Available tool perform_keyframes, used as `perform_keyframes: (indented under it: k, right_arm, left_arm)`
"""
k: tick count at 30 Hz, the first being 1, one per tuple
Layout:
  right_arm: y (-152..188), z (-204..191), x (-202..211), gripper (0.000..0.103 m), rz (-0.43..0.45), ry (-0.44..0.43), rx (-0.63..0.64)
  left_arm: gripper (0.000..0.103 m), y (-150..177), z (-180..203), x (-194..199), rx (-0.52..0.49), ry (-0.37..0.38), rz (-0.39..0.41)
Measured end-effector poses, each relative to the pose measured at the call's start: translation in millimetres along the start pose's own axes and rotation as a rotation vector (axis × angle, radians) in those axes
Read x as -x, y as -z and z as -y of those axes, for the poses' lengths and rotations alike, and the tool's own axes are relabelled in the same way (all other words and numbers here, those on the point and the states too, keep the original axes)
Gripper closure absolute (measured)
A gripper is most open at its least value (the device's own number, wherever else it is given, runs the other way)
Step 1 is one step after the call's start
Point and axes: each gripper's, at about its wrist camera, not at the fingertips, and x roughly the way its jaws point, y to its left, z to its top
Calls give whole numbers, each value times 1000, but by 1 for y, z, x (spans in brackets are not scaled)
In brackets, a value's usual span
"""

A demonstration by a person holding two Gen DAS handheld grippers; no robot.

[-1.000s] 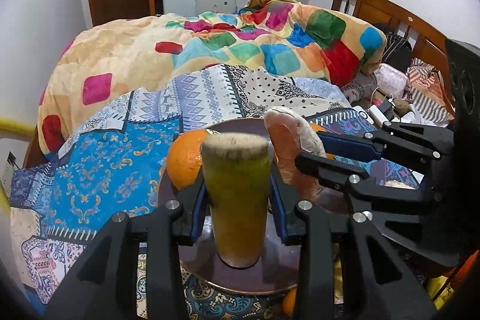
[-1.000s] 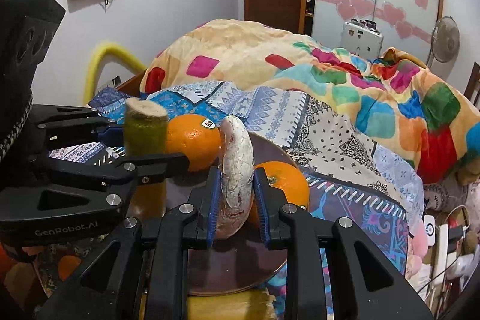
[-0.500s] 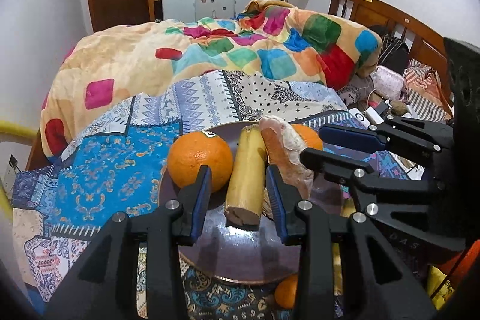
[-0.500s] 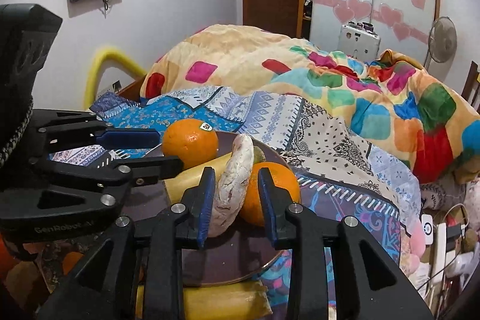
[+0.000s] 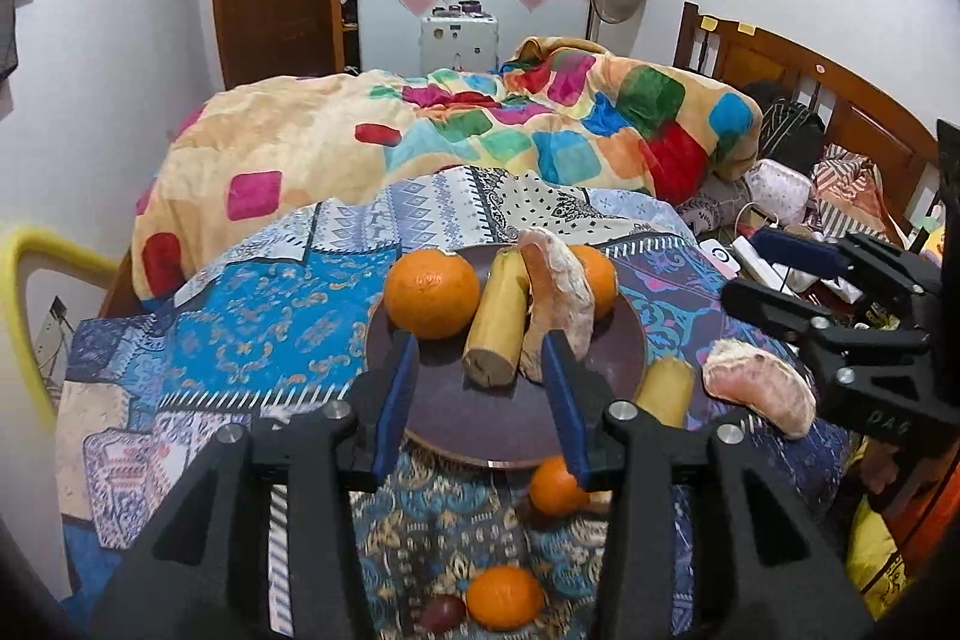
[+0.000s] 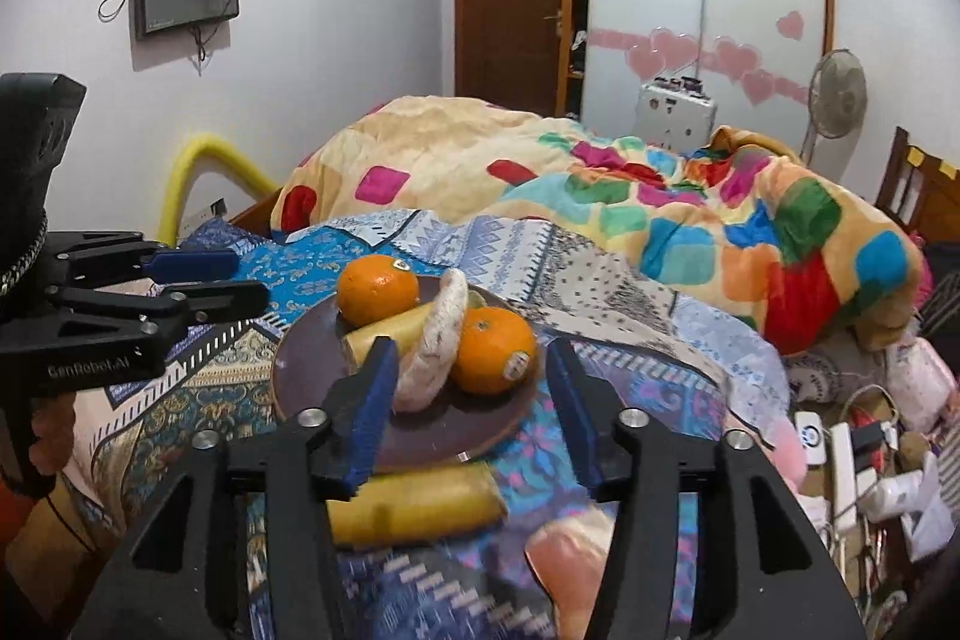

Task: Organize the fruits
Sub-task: 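Grasp the second pomelo segment with the right tool while the left tool reaches the other yellow fruit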

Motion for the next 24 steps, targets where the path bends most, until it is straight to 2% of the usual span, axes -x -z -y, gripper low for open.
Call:
perform_keyframes:
  k: [3, 10, 16, 24]
  right_arm:
    - [10, 6, 14, 48, 1, 26, -5]
    - [37, 30, 29, 45, -38, 64, -45]
    - [67, 48, 23, 45, -111, 91, -67]
    - [100, 61, -5, 45, -217, 77, -100]
  left_arm:
    - [45, 8, 5, 10, 8, 2, 10]
    - [34, 28, 16, 20, 40, 10, 22]
    - [29, 42, 26, 7, 50, 9, -22]
    - [29, 53, 37, -13, 37, 28, -48]
